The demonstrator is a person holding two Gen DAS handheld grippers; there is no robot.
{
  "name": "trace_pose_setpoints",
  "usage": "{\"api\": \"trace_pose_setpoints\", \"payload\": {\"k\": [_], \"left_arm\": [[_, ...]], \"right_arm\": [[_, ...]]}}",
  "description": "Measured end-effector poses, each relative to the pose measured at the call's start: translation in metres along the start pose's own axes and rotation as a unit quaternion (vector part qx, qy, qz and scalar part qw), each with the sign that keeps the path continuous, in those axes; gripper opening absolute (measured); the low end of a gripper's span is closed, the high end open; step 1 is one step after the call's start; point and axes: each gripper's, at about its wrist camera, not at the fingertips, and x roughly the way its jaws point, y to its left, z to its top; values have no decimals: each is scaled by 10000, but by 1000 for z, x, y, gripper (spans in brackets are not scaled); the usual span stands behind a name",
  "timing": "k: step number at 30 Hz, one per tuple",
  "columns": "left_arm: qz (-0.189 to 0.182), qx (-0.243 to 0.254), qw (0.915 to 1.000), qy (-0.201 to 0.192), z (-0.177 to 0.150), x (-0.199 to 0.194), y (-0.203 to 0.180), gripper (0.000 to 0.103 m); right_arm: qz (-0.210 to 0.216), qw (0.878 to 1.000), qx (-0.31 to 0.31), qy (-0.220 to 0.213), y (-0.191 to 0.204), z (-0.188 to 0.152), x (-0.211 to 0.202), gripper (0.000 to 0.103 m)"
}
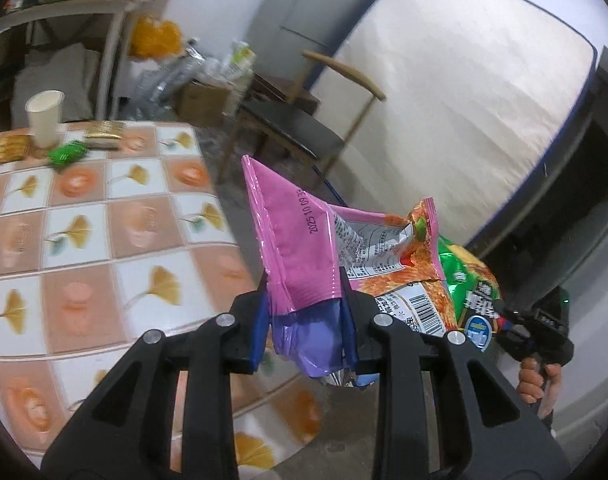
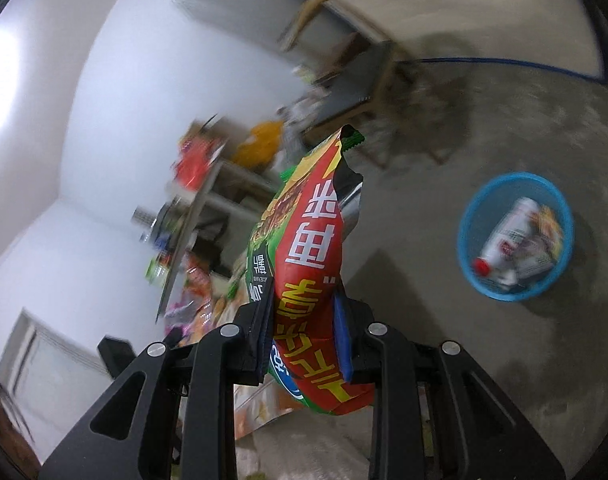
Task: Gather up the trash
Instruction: 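Carry both bags to the blue wastebasket and open both grippers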
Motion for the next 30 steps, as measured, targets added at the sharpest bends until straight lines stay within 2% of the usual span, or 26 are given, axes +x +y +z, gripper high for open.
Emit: {"api": "trace_pose_setpoints", "payload": {"k": [7,11,19,22,25,27,30], "left_arm": [[42,79,9995,308,0,39,-12,28],[123,80,9990,420,2,53,-13,28],[272,179,9977,594,8,77,-11,28],[302,185,9970,687,8,87,-11,28],[287,196,9962,804,7,100,-14,28],[243,215,9953,907,5,111,-19,28],[160,283,9942,1029,2,129,-29,28]], "right_arm": [[-475,9919,1162,-189,-104,9,23,26],[-766,9851,1532,-178,-157,15,50,26],[-1270,9625,2380,-300,-242,21,119,27],[-1529,9516,2633,-417,-270,21,146,33],[-1759,9435,2764,-496,-298,18,168,52],[-2114,9318,2925,-384,-315,13,176,54],[-2068,9255,3145,-424,-329,2,170,55]]}}
